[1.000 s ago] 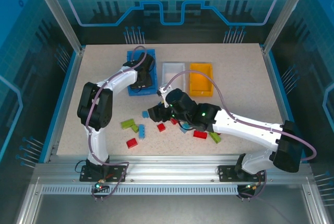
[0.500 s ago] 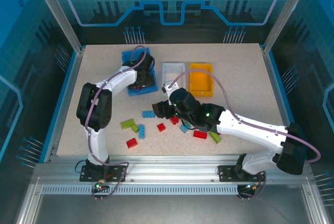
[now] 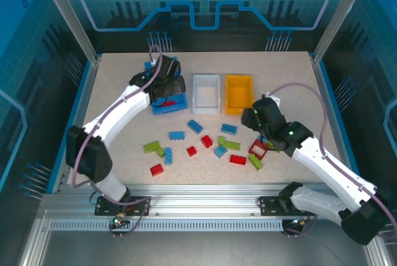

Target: Sort the legos into containers by color

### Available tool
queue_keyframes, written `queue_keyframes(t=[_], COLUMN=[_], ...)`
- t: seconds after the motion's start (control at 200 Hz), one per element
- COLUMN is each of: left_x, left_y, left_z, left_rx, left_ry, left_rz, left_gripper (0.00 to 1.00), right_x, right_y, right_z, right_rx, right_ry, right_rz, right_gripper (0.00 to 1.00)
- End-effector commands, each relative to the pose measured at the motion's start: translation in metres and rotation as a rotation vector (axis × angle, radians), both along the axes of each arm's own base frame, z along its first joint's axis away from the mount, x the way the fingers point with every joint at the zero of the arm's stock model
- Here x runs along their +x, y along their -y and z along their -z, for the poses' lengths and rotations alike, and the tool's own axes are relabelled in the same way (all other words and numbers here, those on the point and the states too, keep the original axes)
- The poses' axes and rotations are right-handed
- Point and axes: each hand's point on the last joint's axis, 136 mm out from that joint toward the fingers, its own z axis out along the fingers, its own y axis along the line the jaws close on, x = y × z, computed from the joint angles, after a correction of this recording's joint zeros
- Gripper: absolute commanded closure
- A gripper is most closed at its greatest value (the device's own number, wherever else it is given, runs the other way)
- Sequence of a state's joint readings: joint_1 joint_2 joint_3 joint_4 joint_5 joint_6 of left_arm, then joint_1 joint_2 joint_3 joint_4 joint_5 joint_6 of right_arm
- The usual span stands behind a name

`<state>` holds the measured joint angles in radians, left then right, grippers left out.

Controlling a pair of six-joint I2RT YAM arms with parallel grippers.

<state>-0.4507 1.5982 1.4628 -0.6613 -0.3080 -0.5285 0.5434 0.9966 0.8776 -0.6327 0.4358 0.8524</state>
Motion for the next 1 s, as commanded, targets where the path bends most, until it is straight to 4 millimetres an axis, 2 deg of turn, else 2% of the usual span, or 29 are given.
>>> queue_keyframes(t=[0.0, 0.075, 0.195, 0.31, 0.42, 0.575, 0.83, 0.92, 0.995], left_x=[-0.039, -0.075, -0.132, -0.169, -0.191, -0.206, -0.206, -0.206, -0.206], left_y=[0.039, 0.084, 0.146, 0.183, 0.211, 0.228, 0.233, 0.231, 0.230], left_z=[-0.010, -0.013, -0.003, 0.008, 0.004, -0.006, -0.016, -0.015, -0.016], left_rx=[-0.077, -0.093, -0.098, -0.109, -0.144, -0.244, -0.257, -0.250, -0.253], left_ry=[0.021, 0.066, 0.120, 0.151, 0.198, 0.251, 0.271, 0.268, 0.270], left_rz=[0.132, 0.287, 0.479, 0.578, 0.687, 0.775, 0.795, 0.794, 0.792], left_gripper=[0.35, 0.35, 0.35, 0.35, 0.34, 0.33, 0.33, 0.33, 0.33], right_x=[-0.031, -0.033, -0.038, -0.033, -0.035, -0.032, -0.029, -0.028, -0.026], right_y=[0.038, 0.050, 0.062, 0.068, 0.074, 0.085, 0.090, 0.095, 0.097], right_z=[0.043, 0.066, 0.097, 0.109, 0.118, 0.127, 0.152, 0.158, 0.165], right_rx=[0.077, 0.181, 0.339, 0.466, 0.550, 0.617, 0.709, 0.716, 0.725], right_ry=[-0.189, -0.278, -0.396, -0.421, -0.460, -0.441, -0.505, -0.510, -0.518], right_rz=[0.206, 0.311, 0.499, 0.653, 0.813, 0.944, 1.048, 1.086, 1.101], right_gripper=[0.40, 0.40, 0.37, 0.34, 0.31, 0.27, 0.28, 0.30, 0.37])
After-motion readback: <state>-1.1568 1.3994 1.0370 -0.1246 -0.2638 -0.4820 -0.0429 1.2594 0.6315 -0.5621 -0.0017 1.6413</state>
